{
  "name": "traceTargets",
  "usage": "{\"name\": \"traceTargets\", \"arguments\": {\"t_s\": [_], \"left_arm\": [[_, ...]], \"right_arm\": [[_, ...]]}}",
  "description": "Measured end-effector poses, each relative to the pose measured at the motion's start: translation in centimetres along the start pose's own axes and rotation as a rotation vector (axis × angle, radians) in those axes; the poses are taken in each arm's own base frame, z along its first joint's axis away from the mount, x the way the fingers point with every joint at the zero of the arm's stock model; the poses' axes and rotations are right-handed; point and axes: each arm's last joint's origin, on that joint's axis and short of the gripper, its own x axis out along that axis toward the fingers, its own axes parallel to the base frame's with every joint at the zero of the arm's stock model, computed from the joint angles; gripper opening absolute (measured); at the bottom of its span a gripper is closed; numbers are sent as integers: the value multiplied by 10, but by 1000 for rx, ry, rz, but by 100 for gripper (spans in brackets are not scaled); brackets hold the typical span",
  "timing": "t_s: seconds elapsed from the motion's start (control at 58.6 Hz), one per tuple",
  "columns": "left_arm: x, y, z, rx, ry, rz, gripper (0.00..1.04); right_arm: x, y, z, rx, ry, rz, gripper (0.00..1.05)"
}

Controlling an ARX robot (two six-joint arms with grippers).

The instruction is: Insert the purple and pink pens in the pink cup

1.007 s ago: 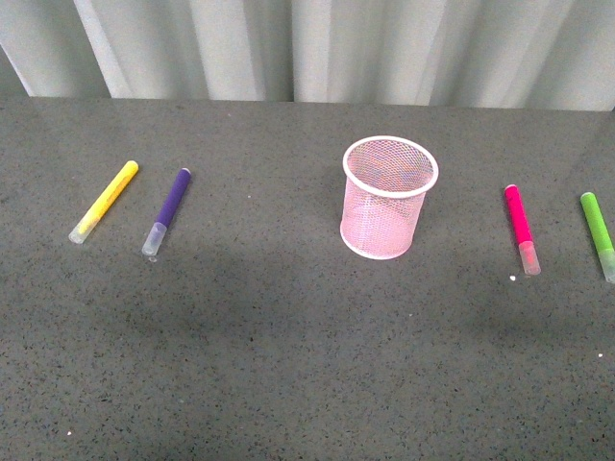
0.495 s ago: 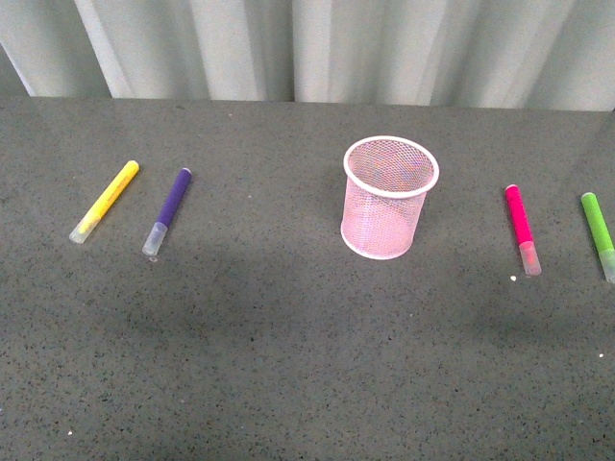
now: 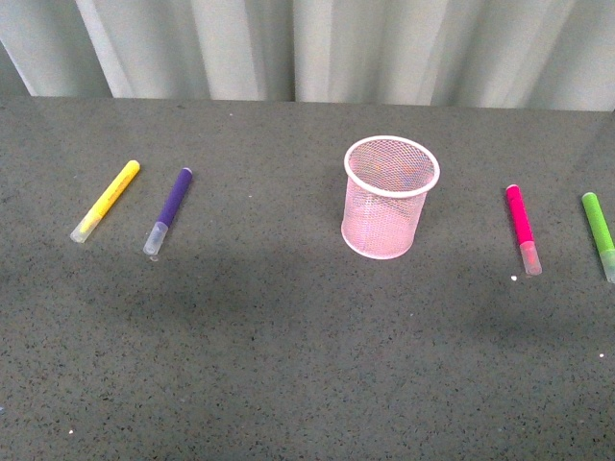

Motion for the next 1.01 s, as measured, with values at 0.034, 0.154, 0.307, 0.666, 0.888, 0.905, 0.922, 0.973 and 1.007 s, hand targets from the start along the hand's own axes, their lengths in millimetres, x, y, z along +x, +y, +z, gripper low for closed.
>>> {"name": "traceTargets", "arguments": {"t_s": [0.034,0.154,0.307,0.666,0.888,0.905,0.922,0.973,1.007], "left_arm": [[8,-1,4,-2,25,-8,98],[41,-1,24,34,118,-9,98],[76,-3,54,98,201,-21,98],[138,-20,127,202,376,-39,98],[165,-38,119,221,597,-27,98],[168,-41,116,219,616,-30,98],[171,-44,111,223,639,-30,98],[175,-49,105,226,657,-20,98],[177,-53,101,222,668,-21,98]], "right_arm": [[0,0,0,0,0,0,98],[0,0,0,0,0,0,98],[0,0,0,0,0,0,98],[0,0,0,0,0,0,98],[0,0,0,0,0,0,98],[0,0,0,0,0,0,98],[0,0,0,0,0,0,98],[0,0,0,0,0,0,98],[0,0,0,0,0,0,98]]}}
